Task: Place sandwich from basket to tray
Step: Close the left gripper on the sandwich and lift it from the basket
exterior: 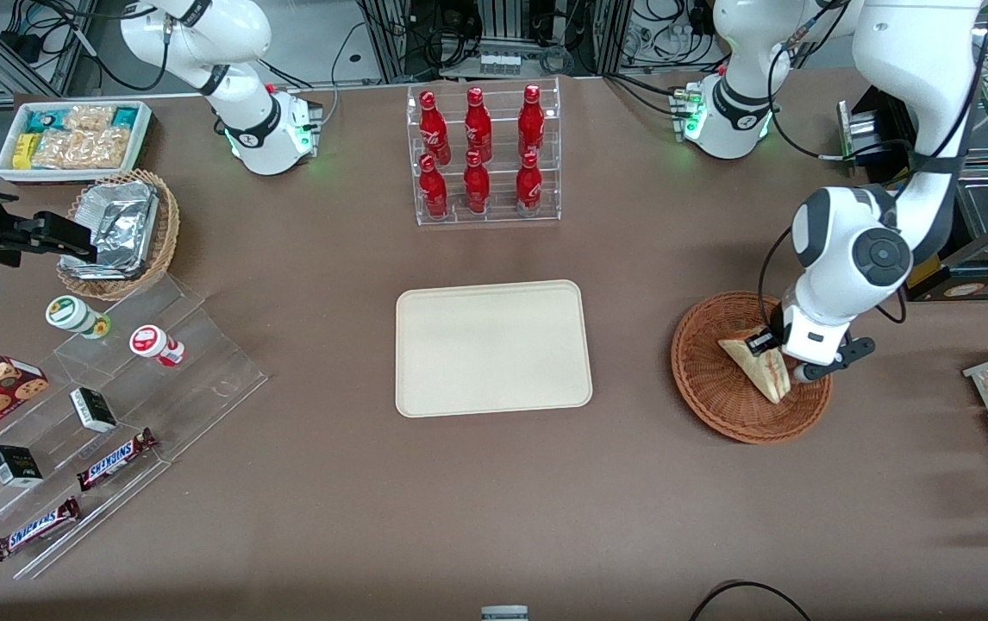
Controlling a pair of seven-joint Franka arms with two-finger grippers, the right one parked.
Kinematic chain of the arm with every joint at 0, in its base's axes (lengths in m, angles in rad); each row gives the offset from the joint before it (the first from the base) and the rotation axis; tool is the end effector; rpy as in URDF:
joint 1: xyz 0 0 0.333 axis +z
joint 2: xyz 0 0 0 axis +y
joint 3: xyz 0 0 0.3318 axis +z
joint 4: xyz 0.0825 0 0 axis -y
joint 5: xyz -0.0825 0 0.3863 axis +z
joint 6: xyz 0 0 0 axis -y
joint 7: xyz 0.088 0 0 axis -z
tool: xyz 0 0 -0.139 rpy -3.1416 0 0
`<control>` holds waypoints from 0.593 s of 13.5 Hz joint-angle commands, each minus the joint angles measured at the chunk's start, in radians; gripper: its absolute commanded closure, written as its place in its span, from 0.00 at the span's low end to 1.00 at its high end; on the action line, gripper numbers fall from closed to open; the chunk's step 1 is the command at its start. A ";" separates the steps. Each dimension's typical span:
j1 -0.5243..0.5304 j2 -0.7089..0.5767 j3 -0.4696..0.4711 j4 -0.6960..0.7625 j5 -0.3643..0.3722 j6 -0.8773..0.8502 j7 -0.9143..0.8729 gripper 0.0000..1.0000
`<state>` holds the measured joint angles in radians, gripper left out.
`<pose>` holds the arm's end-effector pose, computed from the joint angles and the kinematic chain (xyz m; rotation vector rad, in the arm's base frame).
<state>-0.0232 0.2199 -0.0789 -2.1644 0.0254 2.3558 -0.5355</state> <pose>0.5594 -0.0564 0.2737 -3.0644 -0.6481 0.0409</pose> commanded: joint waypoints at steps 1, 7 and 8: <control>-0.038 -0.054 -0.005 0.176 0.005 -0.259 0.002 1.00; -0.337 -0.018 -0.016 0.368 0.051 -0.423 0.000 1.00; -0.375 0.010 -0.030 0.386 0.035 -0.412 -0.003 1.00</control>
<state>-0.3304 0.1678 -0.1074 -1.8216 0.0563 1.9432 -0.5352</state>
